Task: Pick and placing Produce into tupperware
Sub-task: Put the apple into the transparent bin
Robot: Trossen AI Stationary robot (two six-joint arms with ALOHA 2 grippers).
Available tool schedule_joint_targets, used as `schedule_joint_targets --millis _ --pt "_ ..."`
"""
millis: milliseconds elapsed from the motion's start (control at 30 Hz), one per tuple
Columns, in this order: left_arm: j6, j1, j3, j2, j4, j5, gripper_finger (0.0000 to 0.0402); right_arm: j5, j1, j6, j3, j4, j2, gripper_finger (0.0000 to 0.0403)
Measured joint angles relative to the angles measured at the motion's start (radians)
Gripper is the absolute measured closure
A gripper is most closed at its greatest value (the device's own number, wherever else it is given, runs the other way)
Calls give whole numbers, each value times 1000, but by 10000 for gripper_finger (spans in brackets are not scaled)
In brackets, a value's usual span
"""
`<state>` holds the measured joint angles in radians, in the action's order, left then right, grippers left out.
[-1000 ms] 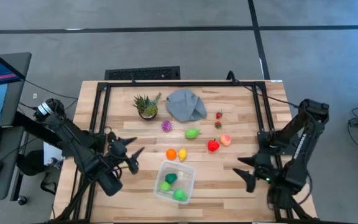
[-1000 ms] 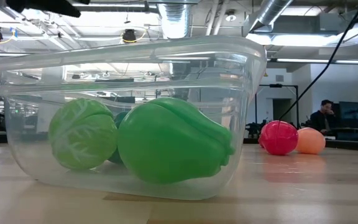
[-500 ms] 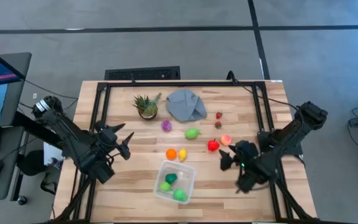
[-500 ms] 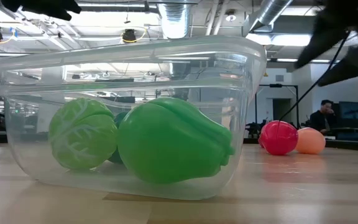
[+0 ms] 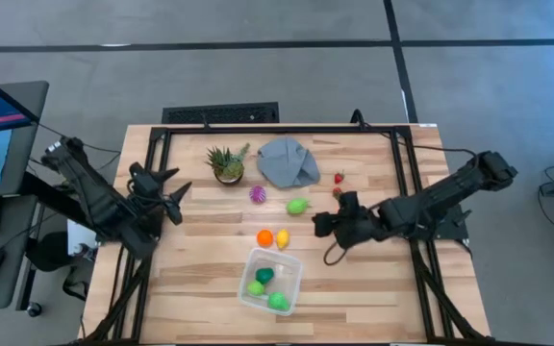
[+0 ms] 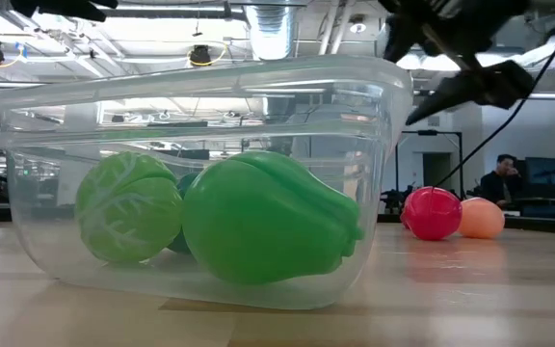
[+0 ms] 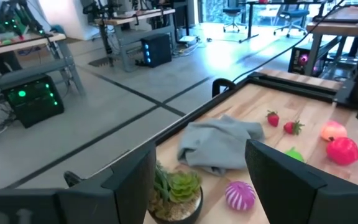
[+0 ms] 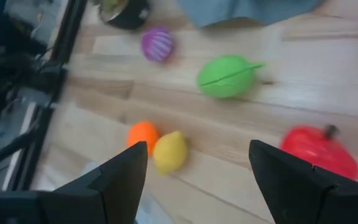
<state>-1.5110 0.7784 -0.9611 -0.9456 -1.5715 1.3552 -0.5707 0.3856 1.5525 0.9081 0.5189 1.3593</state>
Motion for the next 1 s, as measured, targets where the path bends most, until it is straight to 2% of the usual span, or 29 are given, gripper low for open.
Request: schedule_joint_targets --millis 133,367,667,867,1000 --pt "39 0 0 34 0 0 161 68 -53 -21 0 -27 -1 97" --pt "87 0 0 36 -1 -13 161 100 -72 180 0 125 -1 97" --pt "163 0 0 37 -1 -20 161 127 -66 275 1 156 -1 97" --pt "205 0 0 42 -1 -35 161 181 -43 405 26 299 7 97" --pt "196 0 0 59 0 -44 161 181 -49 412 86 384 38 97"
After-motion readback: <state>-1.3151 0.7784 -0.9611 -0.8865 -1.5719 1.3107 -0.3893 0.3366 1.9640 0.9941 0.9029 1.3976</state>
